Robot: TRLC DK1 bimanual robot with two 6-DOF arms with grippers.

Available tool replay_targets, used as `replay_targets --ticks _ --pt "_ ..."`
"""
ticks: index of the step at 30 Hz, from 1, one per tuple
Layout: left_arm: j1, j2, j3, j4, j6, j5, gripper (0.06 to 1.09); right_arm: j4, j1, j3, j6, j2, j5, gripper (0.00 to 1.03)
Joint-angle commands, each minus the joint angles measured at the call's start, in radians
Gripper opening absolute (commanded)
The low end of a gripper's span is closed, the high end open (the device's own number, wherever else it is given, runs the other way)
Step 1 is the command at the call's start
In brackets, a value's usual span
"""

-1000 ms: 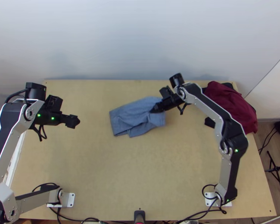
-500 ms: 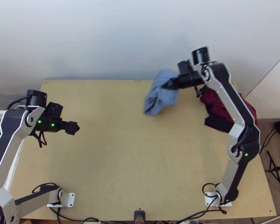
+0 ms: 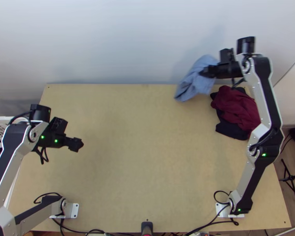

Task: Fold the t-shirt

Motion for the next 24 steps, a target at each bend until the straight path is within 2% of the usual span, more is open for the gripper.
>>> replay_targets --ticks 1,13,24 --pt "0.004 -0.062 -0.088 0.006 0.021 0.001 1.05 -0.005 -0.117 0.025 -0.001 -0.001 0.012 0.03" --pt "-0.016 -0.048 -0.083 0.038 0.003 0.004 1.05 -0.025 -0.293 0.025 -0.013 -0.036 0.014 0.03" --pt "-0.016 -0.050 -0.088 0.055 -0.009 0.008 1.05 -0.125 -0.411 -0.025 -0.107 -0.075 0.012 0.03"
